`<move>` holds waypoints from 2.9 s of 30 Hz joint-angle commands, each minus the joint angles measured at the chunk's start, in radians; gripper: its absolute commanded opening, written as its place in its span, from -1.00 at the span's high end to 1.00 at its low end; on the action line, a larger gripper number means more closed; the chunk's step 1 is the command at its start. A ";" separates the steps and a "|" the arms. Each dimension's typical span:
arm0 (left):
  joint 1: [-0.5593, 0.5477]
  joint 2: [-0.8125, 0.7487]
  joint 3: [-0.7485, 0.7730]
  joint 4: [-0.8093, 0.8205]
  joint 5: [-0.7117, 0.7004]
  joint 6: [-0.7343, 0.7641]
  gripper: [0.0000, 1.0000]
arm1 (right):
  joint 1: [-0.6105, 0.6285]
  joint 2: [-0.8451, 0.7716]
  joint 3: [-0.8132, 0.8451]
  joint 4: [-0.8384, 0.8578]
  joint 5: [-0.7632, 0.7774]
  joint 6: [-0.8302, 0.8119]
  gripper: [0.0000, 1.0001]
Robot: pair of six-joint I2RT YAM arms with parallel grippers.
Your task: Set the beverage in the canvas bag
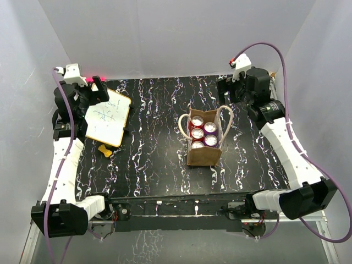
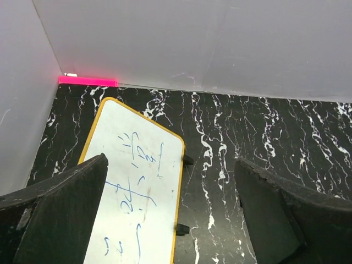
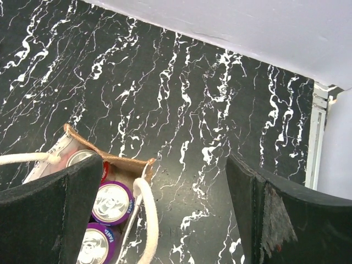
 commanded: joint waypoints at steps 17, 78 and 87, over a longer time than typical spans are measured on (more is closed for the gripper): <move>0.001 -0.066 0.066 -0.058 0.169 0.044 -0.94 | -0.062 -0.234 0.095 -0.038 -0.035 0.001 -0.96; 0.019 -0.118 0.046 -0.210 0.126 0.073 -0.94 | -0.339 -0.382 -0.068 -0.072 -0.289 0.005 -0.96; 0.033 -0.141 0.028 -0.218 0.086 0.090 -0.94 | -0.339 -0.410 -0.097 -0.079 -0.267 0.004 -0.96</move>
